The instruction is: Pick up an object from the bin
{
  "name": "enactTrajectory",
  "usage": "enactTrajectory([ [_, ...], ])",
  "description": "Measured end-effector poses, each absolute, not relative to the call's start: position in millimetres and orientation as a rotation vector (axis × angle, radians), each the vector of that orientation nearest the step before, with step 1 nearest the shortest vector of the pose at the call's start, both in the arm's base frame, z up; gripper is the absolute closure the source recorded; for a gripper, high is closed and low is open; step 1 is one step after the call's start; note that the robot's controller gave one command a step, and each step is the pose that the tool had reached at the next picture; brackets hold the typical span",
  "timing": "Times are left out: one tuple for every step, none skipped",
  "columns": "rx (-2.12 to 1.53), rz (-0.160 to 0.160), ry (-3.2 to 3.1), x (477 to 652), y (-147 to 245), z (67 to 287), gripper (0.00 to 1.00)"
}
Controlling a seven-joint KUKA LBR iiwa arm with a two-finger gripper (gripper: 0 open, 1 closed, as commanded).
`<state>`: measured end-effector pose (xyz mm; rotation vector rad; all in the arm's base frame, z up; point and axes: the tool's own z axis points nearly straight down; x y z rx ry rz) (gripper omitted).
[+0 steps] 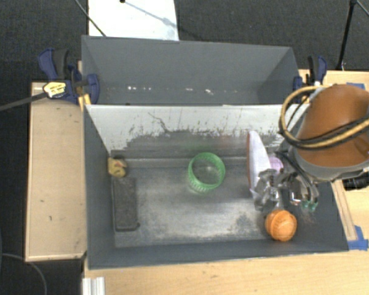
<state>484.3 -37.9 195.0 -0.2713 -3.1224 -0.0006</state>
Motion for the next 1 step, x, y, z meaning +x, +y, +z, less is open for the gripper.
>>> enactTrajectory([
  [-0.225,-0.001,-3.131,482.6,-51.5,257.0,1.00],
])
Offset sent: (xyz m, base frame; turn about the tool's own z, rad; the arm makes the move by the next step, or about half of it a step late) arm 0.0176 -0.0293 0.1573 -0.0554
